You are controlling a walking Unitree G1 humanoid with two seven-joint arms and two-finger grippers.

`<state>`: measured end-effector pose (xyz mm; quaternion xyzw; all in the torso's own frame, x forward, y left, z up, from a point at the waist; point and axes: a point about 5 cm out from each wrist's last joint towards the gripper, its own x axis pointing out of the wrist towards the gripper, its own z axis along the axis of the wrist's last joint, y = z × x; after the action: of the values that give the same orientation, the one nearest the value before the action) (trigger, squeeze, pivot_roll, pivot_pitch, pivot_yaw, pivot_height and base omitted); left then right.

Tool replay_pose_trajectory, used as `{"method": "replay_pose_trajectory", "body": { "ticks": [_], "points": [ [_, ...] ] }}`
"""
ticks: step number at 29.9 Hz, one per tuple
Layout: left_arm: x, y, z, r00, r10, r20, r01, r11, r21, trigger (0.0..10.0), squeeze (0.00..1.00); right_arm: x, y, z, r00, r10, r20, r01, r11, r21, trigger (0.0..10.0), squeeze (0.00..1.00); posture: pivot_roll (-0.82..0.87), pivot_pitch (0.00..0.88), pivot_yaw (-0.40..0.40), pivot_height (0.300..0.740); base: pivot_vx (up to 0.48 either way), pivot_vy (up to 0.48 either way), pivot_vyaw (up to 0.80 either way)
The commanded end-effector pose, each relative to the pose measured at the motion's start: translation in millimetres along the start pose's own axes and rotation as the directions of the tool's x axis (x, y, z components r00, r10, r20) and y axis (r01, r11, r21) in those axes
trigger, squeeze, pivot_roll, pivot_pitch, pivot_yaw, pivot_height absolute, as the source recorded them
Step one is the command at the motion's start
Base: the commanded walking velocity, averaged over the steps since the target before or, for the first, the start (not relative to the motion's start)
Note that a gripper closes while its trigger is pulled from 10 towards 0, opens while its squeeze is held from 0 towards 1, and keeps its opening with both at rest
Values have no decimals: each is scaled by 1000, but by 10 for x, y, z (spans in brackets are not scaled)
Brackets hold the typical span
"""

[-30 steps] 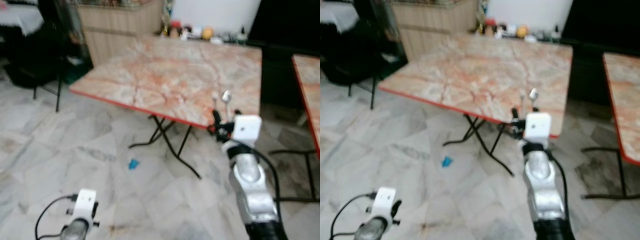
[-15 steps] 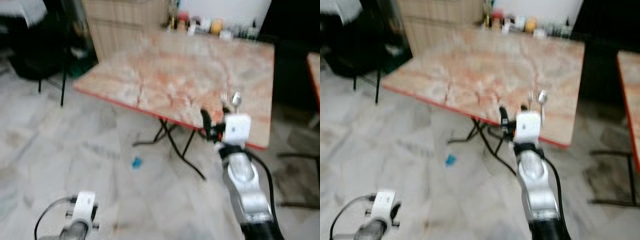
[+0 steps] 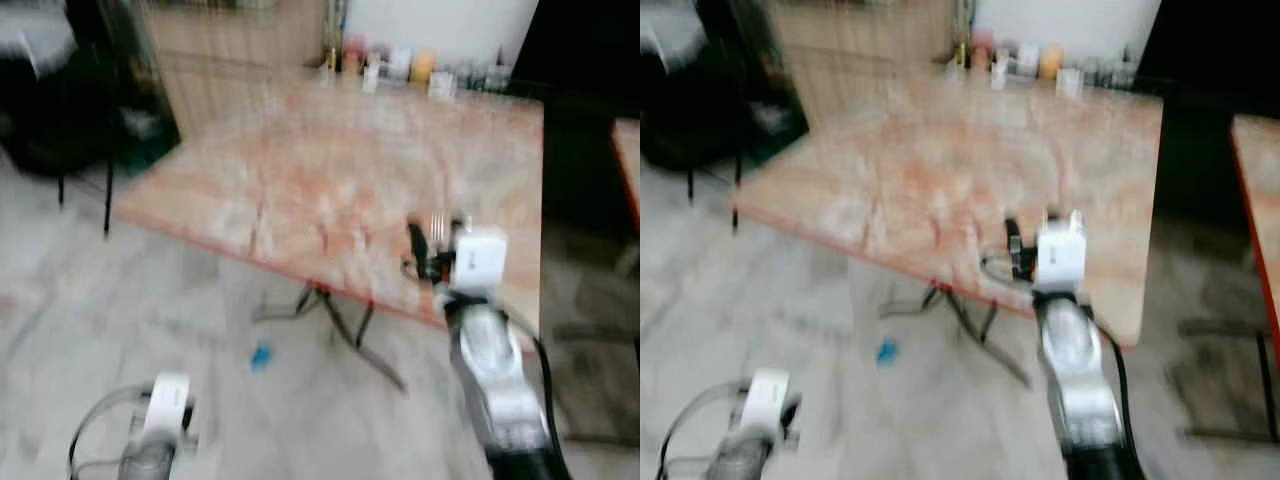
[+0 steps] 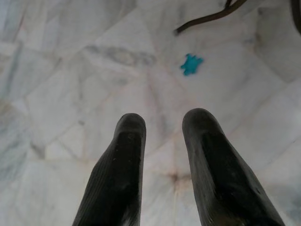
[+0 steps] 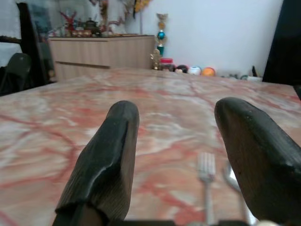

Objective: Setting the table

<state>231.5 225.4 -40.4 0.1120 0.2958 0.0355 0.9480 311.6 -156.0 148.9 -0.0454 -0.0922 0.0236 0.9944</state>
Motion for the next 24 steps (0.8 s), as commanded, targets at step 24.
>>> {"method": "replay_pose_trajectory", "body": {
  "ticks": [24],
  "points": [
    [-10, -70, -18, 1000, -17, 0, 17, 1000, -1, 10000, 0, -13, 17, -30, 999, -9, -42, 9, 1000, 6, 10000, 0, -4, 18, 19, 740, 266, 0, 0]
  ]
}}
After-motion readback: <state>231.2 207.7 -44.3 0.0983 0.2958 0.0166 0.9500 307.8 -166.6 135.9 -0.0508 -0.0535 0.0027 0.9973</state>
